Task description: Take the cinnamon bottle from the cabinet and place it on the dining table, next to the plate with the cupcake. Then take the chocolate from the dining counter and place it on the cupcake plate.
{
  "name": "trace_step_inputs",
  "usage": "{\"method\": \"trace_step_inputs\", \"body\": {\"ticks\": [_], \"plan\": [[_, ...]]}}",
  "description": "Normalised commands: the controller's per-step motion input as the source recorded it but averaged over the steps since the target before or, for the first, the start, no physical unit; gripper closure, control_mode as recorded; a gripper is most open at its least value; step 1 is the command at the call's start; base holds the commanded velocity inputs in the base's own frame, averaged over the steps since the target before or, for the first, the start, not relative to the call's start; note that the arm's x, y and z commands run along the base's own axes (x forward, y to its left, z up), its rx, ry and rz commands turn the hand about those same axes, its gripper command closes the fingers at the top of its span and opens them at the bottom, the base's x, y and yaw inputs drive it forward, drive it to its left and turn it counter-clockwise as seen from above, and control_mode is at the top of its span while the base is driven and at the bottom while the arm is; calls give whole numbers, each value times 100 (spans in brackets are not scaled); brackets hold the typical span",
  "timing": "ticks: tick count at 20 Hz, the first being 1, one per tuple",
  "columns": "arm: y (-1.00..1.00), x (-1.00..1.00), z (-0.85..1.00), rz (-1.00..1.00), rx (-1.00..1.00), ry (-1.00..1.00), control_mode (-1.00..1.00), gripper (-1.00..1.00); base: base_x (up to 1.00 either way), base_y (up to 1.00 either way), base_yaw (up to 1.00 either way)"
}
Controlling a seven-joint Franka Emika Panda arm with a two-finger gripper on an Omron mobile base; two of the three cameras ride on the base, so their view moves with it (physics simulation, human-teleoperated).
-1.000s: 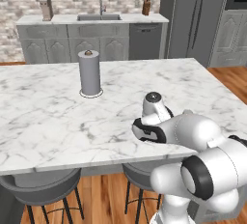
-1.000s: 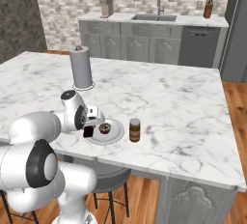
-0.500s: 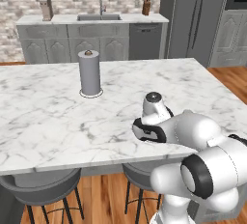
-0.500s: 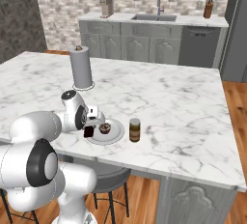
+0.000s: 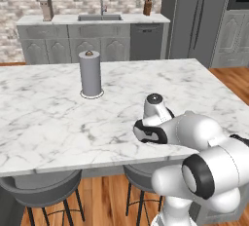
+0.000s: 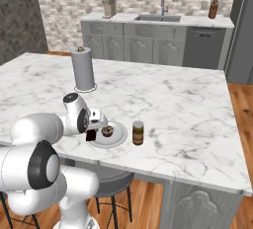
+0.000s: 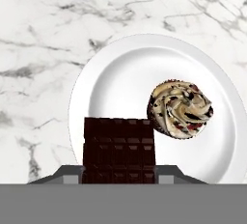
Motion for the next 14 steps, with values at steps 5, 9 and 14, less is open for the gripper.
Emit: {"method": "trace_step_inputs", "body": {"ticks": [5, 9, 14], "plan": [[0, 0, -4, 0, 0, 0, -100, -100, 0, 0, 0], [0, 0, -1, 0, 0, 0, -100, -100, 0, 0, 0], [0, 0, 0, 1, 0, 0, -100, -100, 0, 0, 0]]}}
